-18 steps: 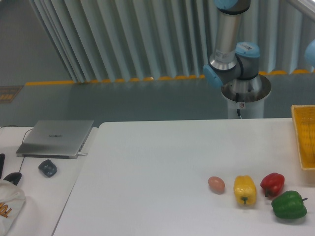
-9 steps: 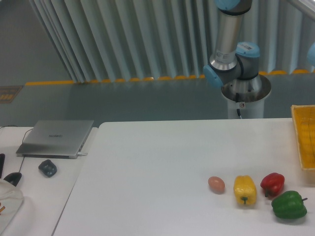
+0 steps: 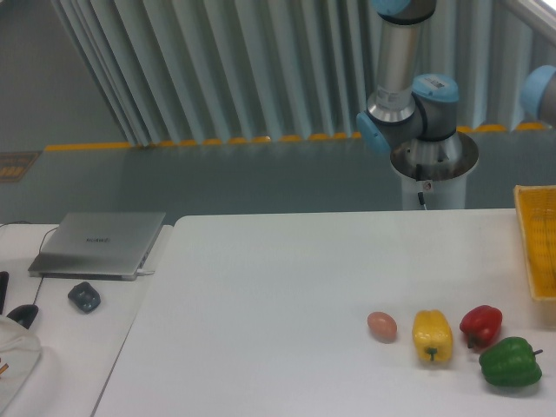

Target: Place the triangular bread in the basket

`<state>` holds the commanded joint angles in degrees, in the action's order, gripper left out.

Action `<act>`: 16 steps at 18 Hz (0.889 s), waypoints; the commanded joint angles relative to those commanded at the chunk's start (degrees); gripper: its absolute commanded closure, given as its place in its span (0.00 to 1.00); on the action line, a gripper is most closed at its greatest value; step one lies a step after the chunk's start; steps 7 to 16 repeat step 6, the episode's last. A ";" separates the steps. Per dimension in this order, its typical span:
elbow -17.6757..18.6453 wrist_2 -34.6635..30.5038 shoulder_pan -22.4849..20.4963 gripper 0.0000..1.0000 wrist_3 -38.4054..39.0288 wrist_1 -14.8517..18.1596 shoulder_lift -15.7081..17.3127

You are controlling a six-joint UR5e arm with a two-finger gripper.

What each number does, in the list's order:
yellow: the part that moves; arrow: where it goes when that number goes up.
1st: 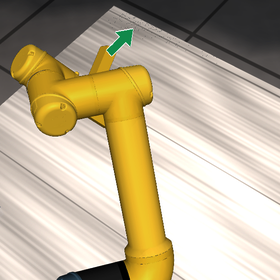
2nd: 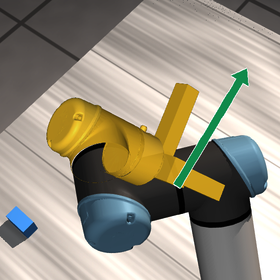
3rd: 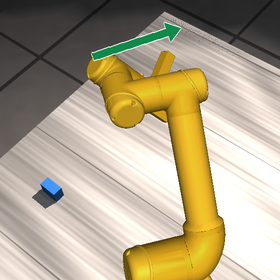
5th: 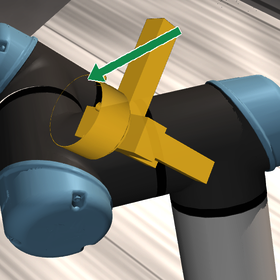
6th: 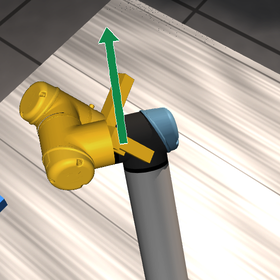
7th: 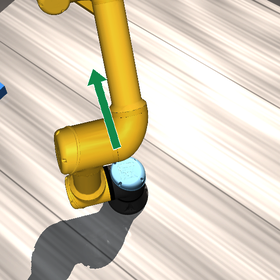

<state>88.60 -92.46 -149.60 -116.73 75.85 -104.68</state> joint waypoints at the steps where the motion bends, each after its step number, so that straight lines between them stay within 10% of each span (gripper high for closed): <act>1: 0.00 0.09 0.79 0.00 1.41 -0.09 0.00; 16: 0.09 0.26 5.28 0.00 8.10 -2.81 -0.35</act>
